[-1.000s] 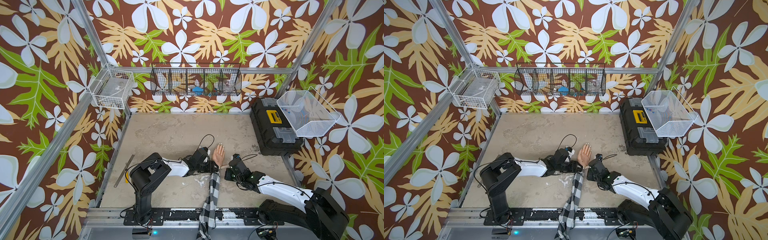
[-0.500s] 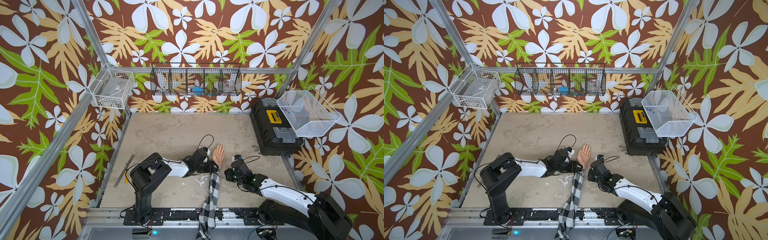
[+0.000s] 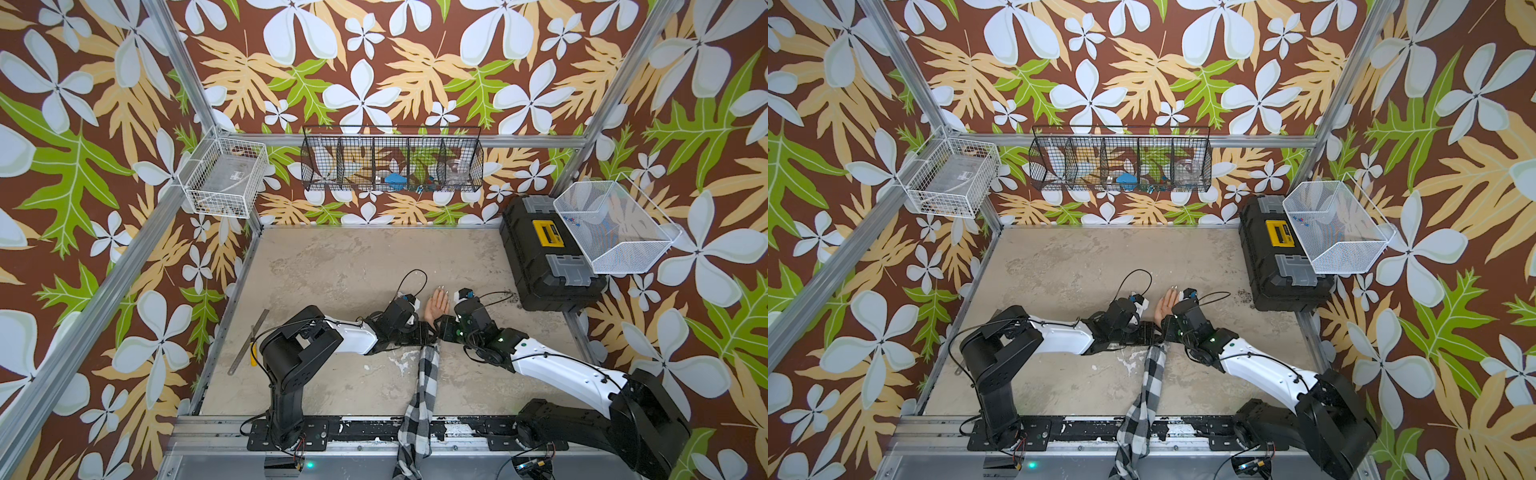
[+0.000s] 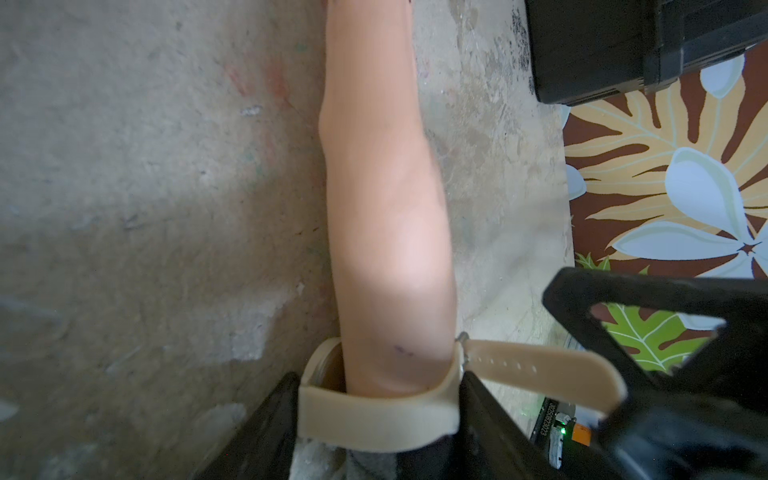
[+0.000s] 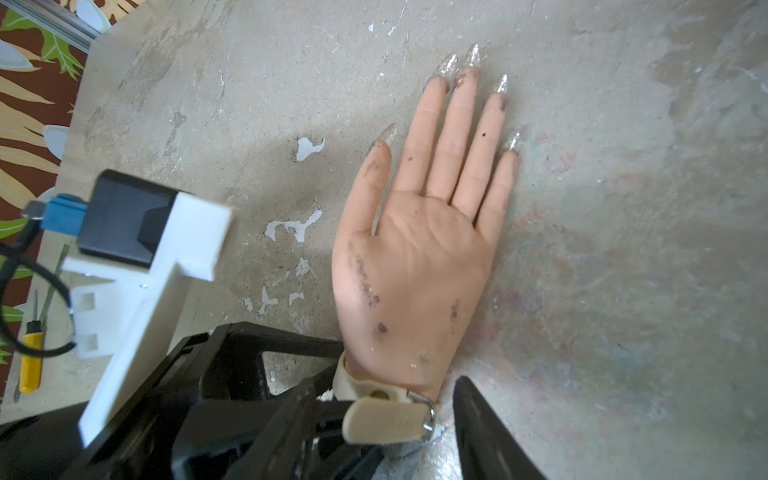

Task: Take off the watch
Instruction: Untie the watch from the hand.

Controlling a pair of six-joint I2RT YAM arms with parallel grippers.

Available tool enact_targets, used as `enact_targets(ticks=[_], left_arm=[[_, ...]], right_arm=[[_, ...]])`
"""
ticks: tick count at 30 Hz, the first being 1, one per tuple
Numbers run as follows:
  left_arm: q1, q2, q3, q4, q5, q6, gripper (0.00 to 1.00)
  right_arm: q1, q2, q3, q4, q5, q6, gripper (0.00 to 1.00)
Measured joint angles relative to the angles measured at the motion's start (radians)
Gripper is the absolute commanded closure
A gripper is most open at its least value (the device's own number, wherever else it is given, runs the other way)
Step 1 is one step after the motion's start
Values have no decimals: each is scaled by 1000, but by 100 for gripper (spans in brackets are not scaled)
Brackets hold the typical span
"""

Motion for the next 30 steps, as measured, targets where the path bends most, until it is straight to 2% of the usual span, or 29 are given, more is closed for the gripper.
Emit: enact_targets(ticks=[5, 11, 15, 30], left_arm=[[0, 0, -2, 3, 0, 0, 38], [0, 0, -2, 3, 0, 0, 38], [0, 0, -3, 5, 0, 0, 38], [0, 11, -12, 43, 6, -13, 40]], right_arm=[[0, 37, 5, 1, 3, 0, 71], [0, 61, 5, 4, 5, 0, 82], [0, 75, 5, 3, 17, 0, 99], [-3, 16, -110, 31, 44, 8, 100]])
